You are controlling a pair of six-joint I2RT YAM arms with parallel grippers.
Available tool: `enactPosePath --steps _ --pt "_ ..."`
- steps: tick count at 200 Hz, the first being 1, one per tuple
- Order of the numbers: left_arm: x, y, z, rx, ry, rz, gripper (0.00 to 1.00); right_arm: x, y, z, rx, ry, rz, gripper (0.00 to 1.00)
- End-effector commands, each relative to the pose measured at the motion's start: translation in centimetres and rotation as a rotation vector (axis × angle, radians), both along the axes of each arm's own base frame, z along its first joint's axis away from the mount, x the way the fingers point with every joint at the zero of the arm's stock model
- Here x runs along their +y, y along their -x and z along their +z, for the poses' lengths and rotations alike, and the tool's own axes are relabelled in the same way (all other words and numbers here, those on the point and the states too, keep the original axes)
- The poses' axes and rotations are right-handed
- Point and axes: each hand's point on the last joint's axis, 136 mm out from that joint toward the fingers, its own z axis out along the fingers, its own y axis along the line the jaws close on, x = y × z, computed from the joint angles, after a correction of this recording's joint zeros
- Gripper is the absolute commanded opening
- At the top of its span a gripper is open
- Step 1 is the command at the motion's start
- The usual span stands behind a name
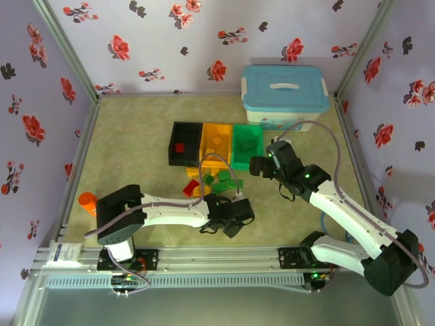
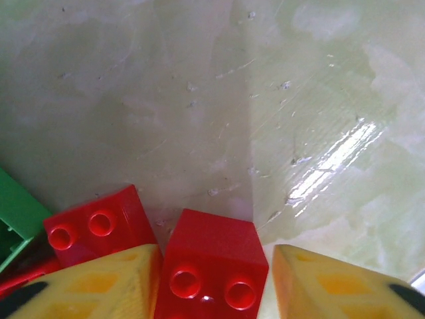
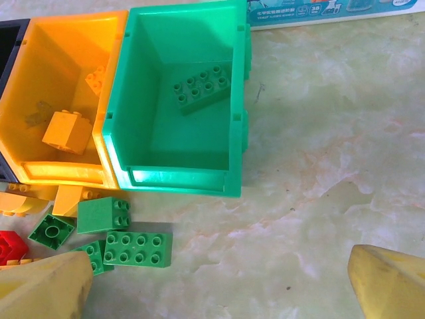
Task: Sort the legos into containers by color
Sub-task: Pick up the lego from the middle-left of the table, then place the lego in the container.
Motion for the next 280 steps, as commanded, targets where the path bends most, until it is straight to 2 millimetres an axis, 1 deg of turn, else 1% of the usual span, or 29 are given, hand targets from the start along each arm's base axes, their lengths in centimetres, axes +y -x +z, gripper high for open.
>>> enactPosePath --steps 1,15,33,50,64,73,89,112,127,143,162,169,180,199,202,209,220,237,251,269,280 --pt "0.4 -0.3 0.2 -0.032 -0.045 -0.013 0.43 -0.3 -0.2 0.3 -0.012 -0.018 -0.022 0.99" --pt "0.4 -0.7 0.7 -0.061 -0.042 -0.012 0.4 -0.3 -0.2 0.5 -0.015 -0.019 -0.022 0.99" --pt "0.4 -1.5 1.9 -0.1 -0.033 -0.006 0.37 -0.3 -0.2 0.5 -0.015 -0.023 -0.027 0.99" --pt "0.4 -2.9 4.0 -0.127 0.02 0.022 0.35 -0.5 0.0 0.4 -0.016 -0.03 -0.032 0.99" --pt "0.9 -4.8 6.1 -0.149 0.088 0.066 0.35 -0.6 0.2 0.1 -0.017 -0.036 -0.038 0.99" --pt "1.5 -6.1 7.4 -0.168 0.131 0.097 0.35 -0.7 0.3 -0.1 -0.014 -0.04 -0.039 0.99" --pt "3.4 -9.5 9.9 -0.207 0.186 0.182 0.34 -0.7 0.6 -0.5 -0.002 -0.046 -0.038 0.99" --pt "7.5 -14.9 12.9 -0.254 0.268 0.351 0.34 -0.5 1.0 -1.1 0.019 -0.061 -0.034 0.98" --pt "9.9 -18.1 14.1 -0.27 0.322 0.444 0.34 -0.4 1.3 -1.5 0.029 -0.075 -0.032 0.98" --pt "12.4 -21.4 14.1 -0.258 0.347 0.538 0.34 -0.3 1.5 -1.7 0.03 -0.096 -0.028 0.98" --pt "14.4 -25.0 14.0 -0.267 0.327 0.598 0.34 0.2 1.8 -1.9 0.037 -0.127 -0.008 0.97" --pt "14.9 -26.2 13.8 -0.271 0.318 0.613 0.34 0.4 1.8 -2.0 0.041 -0.135 -0.003 0.97" --pt "15.2 -28.0 12.8 -0.254 0.288 0.628 0.34 0.6 1.9 -2.2 0.046 -0.143 -0.001 0.97" --pt "15.3 -30.3 11.1 -0.223 0.227 0.632 0.33 0.7 2.1 -2.2 0.053 -0.156 0.002 0.97" --pt "15.2 -30.7 11.1 -0.224 0.224 0.633 0.33 0.7 2.1 -2.1 0.051 -0.158 0.002 0.97" --pt "15.1 -31.2 10.4 -0.213 0.204 0.628 0.33 0.7 2.2 -2.1 0.05 -0.162 0.004 0.97" --pt "15.0 -32.2 9.9 -0.209 0.186 0.622 0.33 0.6 2.3 -2.0 0.046 -0.166 0.005 0.96" --pt "15.1 -33.0 9.3 -0.192 0.162 0.63 0.34 0.4 2.6 -1.8 0.042 -0.165 0.007 0.97" --pt "15.3 -33.5 9.5 -0.195 0.164 0.638 0.34 0.2 2.8 -1.8 0.043 -0.16 0.006 0.96" --pt "15.1 -33.7 9.9 -0.201 0.176 0.636 0.35 0.0 2.9 -1.9 0.043 -0.157 0.003 0.96" --pt "15.1 -33.7 10.0 -0.201 0.179 0.633 0.38 0.0 2.9 -1.8 0.041 -0.157 0.005 0.96"
